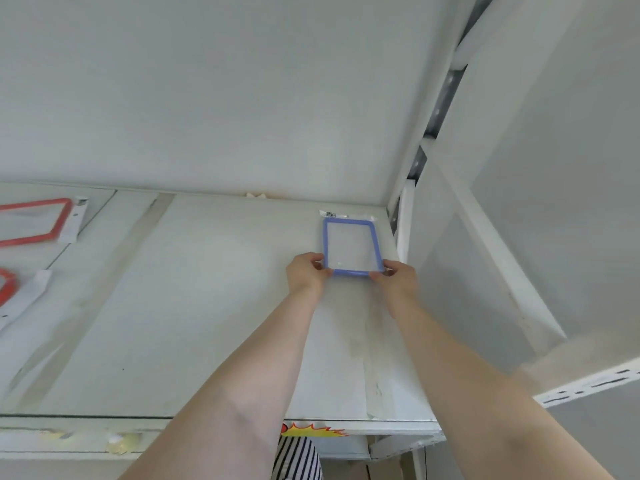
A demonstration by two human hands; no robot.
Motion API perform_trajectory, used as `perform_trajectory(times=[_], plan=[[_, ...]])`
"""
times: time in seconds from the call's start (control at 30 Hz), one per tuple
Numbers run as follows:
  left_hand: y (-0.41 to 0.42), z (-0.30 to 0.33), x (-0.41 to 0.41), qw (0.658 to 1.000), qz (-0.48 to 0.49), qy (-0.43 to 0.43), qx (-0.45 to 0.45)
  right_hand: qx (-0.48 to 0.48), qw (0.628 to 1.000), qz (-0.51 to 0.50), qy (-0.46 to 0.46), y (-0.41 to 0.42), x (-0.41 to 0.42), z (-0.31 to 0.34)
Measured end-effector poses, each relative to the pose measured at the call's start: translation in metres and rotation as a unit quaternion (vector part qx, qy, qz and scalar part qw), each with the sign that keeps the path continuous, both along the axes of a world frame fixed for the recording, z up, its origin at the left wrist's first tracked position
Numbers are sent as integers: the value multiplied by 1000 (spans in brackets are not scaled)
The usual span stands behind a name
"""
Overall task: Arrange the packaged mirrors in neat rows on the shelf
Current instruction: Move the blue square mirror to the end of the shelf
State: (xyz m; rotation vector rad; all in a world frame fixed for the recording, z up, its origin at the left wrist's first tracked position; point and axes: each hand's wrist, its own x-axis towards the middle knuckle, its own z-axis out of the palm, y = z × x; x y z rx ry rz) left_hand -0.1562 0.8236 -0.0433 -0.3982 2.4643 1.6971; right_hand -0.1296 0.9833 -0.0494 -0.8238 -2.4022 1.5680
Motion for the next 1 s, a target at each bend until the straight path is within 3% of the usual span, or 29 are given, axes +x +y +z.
perform_trajectory(times=[0.43, 0.73, 0.87, 1.0], plan=[[9, -10, -9, 999, -8, 11, -38, 45, 998, -20, -44, 13, -10, -8], [0, 19, 6, 997, -28, 15, -73, 57, 996, -48, -46, 5, 7, 17], [-18, 51, 30, 988, -81, 25, -127, 86, 995, 6, -41, -6, 29, 43], [-49, 75, 66, 974, -126, 24, -189, 132, 983, 122, -32, -36, 56, 70]])
